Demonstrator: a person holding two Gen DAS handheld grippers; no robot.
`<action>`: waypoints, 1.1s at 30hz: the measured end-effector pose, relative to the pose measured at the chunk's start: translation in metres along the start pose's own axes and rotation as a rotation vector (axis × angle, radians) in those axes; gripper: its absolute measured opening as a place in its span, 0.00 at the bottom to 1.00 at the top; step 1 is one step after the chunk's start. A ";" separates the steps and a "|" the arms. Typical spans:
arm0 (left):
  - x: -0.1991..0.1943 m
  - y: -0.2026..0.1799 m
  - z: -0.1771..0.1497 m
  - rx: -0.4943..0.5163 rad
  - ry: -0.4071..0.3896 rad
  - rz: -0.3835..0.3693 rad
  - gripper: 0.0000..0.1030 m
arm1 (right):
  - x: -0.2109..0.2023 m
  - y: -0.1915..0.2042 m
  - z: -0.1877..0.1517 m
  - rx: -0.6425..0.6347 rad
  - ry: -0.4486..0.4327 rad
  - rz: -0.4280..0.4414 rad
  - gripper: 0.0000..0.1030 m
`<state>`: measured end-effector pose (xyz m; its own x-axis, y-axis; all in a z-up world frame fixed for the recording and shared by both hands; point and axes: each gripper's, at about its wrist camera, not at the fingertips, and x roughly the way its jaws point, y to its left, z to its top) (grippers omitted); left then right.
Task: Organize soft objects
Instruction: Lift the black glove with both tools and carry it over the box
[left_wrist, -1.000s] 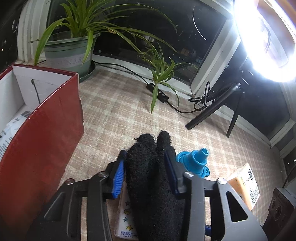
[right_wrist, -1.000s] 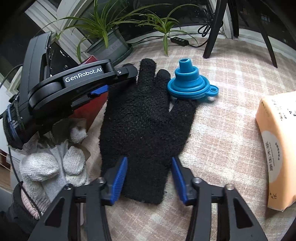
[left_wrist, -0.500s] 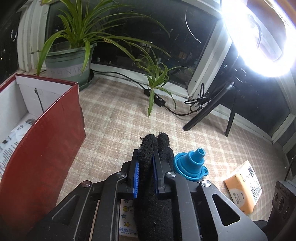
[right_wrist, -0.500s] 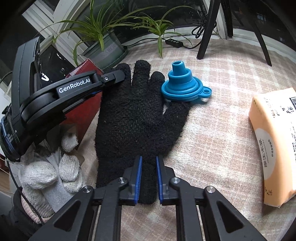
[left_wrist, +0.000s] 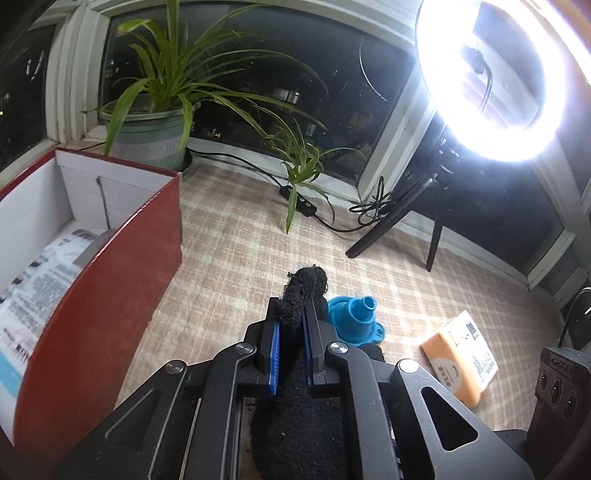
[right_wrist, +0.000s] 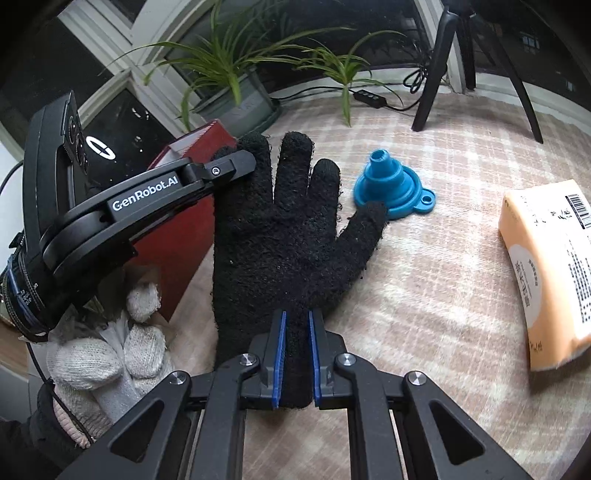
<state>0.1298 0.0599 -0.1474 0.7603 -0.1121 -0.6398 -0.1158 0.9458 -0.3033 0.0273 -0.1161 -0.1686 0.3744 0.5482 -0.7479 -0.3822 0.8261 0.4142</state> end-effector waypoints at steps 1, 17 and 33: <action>-0.004 0.001 -0.001 -0.006 -0.001 -0.005 0.08 | -0.001 0.002 -0.001 -0.002 -0.001 0.002 0.10; -0.066 -0.003 -0.008 -0.020 -0.055 -0.062 0.08 | -0.037 0.028 -0.013 -0.048 -0.049 0.009 0.10; -0.161 0.043 0.018 -0.104 -0.220 -0.051 0.08 | -0.051 0.131 0.021 -0.251 -0.114 0.117 0.10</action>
<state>0.0140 0.1244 -0.0444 0.8867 -0.0794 -0.4555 -0.1295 0.9031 -0.4095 -0.0244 -0.0326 -0.0653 0.4024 0.6606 -0.6338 -0.6200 0.7060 0.3424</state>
